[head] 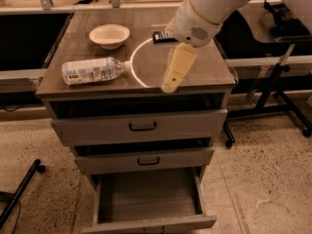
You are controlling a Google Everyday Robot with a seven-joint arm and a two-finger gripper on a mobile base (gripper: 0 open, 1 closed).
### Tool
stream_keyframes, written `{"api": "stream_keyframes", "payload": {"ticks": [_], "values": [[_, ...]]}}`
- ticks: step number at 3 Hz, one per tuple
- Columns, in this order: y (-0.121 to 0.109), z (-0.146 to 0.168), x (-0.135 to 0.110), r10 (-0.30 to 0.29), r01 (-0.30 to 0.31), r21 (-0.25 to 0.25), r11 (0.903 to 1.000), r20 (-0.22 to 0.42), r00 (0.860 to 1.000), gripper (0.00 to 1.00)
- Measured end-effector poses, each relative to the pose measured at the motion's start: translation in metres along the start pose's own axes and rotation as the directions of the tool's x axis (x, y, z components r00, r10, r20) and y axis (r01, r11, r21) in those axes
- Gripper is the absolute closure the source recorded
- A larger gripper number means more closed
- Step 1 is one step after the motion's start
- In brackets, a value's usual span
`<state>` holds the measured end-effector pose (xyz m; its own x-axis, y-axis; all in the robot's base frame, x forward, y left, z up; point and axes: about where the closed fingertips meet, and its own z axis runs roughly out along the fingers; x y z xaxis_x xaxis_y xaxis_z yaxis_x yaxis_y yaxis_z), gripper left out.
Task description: Place blue plastic bottle into bottom drawer
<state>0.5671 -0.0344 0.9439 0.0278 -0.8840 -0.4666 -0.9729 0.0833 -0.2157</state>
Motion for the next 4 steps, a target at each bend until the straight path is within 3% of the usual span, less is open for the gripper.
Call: {"api": "stream_keyframes", "payload": {"ticks": [4], "values": [[-0.051,0.103,-0.082,-0.009,0.017,-0.086,0.9961,0.096,0.995,0.00]]}}
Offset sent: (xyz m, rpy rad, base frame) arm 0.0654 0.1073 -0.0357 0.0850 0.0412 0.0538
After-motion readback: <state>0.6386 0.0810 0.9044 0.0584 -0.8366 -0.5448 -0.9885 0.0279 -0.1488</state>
